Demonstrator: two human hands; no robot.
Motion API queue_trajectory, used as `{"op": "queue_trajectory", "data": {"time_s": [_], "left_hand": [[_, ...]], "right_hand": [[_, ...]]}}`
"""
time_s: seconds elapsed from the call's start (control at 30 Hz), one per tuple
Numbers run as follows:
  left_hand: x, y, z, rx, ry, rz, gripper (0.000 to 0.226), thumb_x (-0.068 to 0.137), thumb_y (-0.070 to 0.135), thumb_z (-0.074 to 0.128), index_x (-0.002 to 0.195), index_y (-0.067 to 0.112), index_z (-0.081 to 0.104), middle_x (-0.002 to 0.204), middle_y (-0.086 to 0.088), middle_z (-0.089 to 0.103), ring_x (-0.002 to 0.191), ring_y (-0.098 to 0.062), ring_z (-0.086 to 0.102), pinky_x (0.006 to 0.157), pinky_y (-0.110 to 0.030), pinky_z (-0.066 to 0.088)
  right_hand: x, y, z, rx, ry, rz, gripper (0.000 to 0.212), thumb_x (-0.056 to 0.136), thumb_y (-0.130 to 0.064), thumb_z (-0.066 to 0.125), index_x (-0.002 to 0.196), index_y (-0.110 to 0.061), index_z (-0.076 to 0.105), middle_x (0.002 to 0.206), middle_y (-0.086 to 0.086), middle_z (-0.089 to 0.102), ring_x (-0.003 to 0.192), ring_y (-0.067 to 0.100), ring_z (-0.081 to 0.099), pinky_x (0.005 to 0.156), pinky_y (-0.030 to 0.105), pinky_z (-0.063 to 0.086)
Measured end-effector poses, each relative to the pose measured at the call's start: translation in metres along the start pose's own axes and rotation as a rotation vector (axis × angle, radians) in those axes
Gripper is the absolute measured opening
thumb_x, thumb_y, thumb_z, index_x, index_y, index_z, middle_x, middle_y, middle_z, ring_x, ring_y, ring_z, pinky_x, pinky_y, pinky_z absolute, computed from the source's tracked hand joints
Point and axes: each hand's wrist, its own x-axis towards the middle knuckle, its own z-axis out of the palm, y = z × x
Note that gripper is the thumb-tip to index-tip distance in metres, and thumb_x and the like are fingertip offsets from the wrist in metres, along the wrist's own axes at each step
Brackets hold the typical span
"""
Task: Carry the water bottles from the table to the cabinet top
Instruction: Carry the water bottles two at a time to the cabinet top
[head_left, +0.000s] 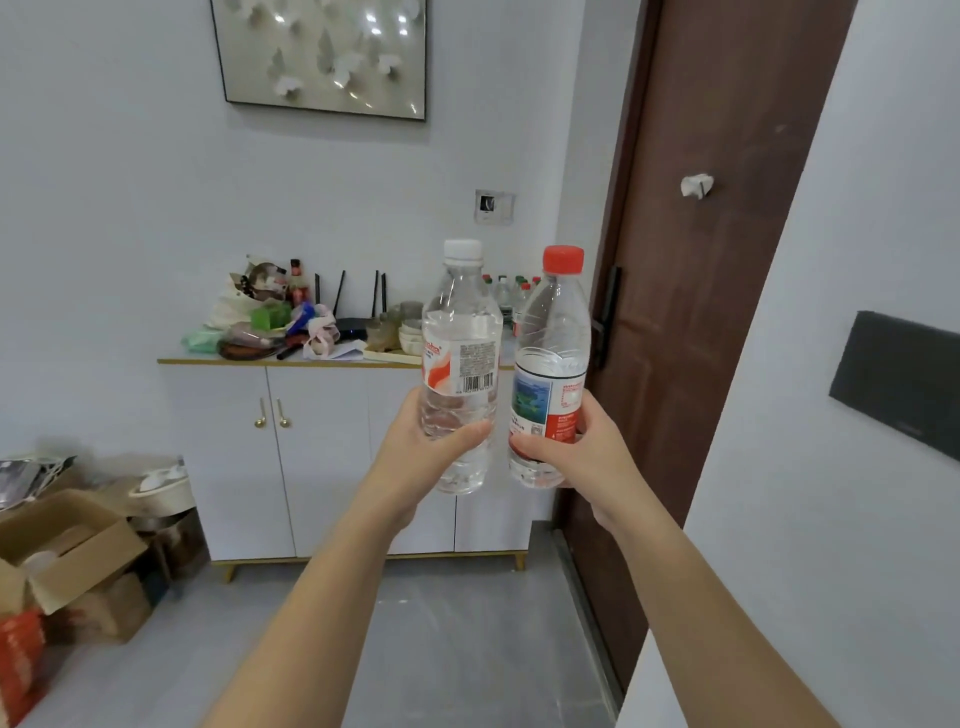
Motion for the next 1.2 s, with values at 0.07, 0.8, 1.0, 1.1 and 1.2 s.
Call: {"op": "queue_trajectory", "data": {"time_s": [0.07, 0.8, 1.0, 1.1, 1.2], "left_hand": [[0.022, -0.01, -0.007, -0.01, 0.015, -0.014, 0.043, 0.079, 0.021, 0.078, 0.114, 0.028, 0.055, 0.108, 0.007, 0.067, 0.101, -0.01, 0.063, 0.082, -0.031, 0.052], [0.373, -0.116, 0.005, -0.035, 0.069, 0.094, 0.049, 0.074, 0.014, 0.081, 0.112, 0.034, 0.057, 0.109, 0.006, 0.071, 0.1, -0.009, 0.068, 0.089, -0.032, 0.054], [0.463, -0.143, 0.013, -0.034, 0.093, 0.109, 0.054, 0.074, 0.016, 0.081, 0.122, 0.024, 0.056, 0.109, 0.007, 0.07, 0.098, -0.007, 0.067, 0.081, -0.023, 0.053], [0.506, -0.164, 0.016, -0.01, 0.113, 0.088, 0.055, 0.073, 0.018, 0.083, 0.12, 0.023, 0.056, 0.109, 0.006, 0.07, 0.1, -0.01, 0.067, 0.083, -0.026, 0.054], [0.548, -0.192, 0.019, -0.015, 0.121, 0.071, 0.051, 0.073, 0.015, 0.083, 0.114, 0.029, 0.056, 0.109, 0.007, 0.069, 0.099, -0.007, 0.066, 0.078, -0.02, 0.051]], "right_hand": [[0.023, 0.009, 0.004, -0.017, 0.006, 0.01, 0.058, 0.07, -0.013, 0.086, 0.119, -0.029, 0.058, 0.107, -0.008, 0.073, 0.097, 0.008, 0.071, 0.087, 0.035, 0.058], [0.375, 0.128, 0.007, 0.034, 0.065, -0.022, 0.061, 0.069, -0.009, 0.086, 0.118, -0.031, 0.058, 0.106, -0.009, 0.073, 0.094, 0.005, 0.07, 0.081, 0.03, 0.058], [0.463, 0.159, -0.001, 0.042, 0.087, -0.016, 0.061, 0.07, -0.006, 0.085, 0.117, -0.033, 0.057, 0.107, -0.009, 0.072, 0.095, 0.006, 0.07, 0.085, 0.034, 0.058], [0.501, 0.183, -0.002, 0.025, 0.113, 0.013, 0.061, 0.07, -0.007, 0.085, 0.118, -0.031, 0.057, 0.107, -0.008, 0.072, 0.096, 0.008, 0.07, 0.089, 0.039, 0.058], [0.542, 0.212, -0.001, -0.017, 0.132, 0.047, 0.063, 0.068, -0.01, 0.087, 0.119, -0.029, 0.056, 0.111, -0.006, 0.07, 0.1, 0.012, 0.068, 0.092, 0.042, 0.056]]}}
